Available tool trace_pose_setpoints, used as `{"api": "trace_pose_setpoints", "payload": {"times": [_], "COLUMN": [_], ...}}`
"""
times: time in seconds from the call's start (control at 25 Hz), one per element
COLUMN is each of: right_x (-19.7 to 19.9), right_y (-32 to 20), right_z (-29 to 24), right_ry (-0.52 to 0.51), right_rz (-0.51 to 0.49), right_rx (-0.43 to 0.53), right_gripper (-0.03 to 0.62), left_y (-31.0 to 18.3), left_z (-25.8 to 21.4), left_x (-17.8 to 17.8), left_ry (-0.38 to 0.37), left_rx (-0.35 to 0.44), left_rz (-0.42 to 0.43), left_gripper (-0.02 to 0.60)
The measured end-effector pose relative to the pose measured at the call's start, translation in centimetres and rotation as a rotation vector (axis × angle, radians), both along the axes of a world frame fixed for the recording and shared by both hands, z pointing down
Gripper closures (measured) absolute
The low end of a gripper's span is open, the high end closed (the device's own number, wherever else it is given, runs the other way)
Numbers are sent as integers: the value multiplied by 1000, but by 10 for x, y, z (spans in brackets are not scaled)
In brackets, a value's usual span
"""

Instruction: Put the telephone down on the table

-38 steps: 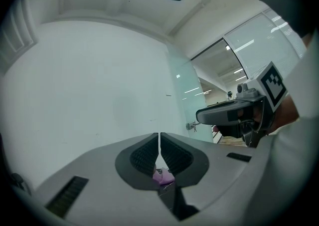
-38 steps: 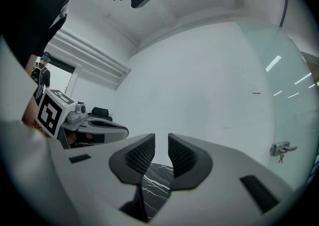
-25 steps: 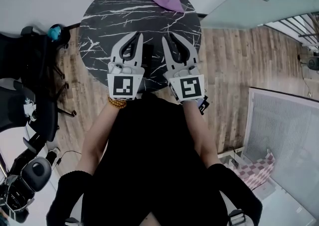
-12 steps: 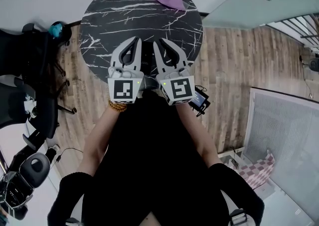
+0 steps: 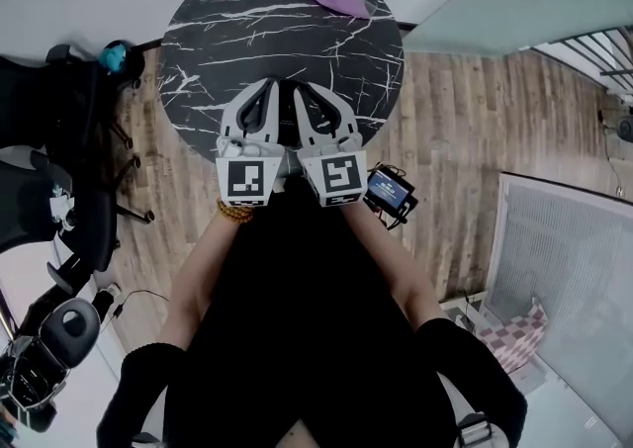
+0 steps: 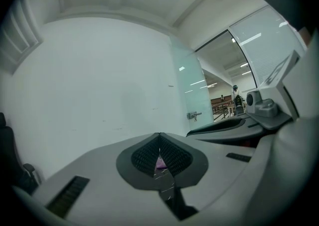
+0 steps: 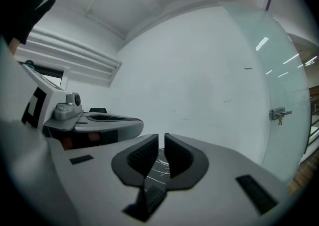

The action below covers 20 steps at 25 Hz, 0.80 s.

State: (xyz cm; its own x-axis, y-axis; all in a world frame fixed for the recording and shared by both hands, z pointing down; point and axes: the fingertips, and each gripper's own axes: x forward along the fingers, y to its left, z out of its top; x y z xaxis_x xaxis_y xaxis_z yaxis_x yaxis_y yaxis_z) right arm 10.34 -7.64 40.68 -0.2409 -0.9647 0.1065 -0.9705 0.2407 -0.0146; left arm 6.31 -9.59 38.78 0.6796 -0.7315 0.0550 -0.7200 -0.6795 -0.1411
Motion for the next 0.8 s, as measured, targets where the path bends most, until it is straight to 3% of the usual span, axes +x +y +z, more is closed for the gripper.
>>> {"api": "trace_pose_setpoints", "payload": {"times": [0.8], "right_x": [-4], "right_y": [4], "right_z": [22], "right_ry": [0], "right_rz": [1], "right_rx": [-21], "right_gripper": [542], "left_y": [5], "left_z": [26], "left_x": [-8], "left_ry": [-30], "left_rx": [-13], "left_rz": [-26], "left_gripper": [568]}}
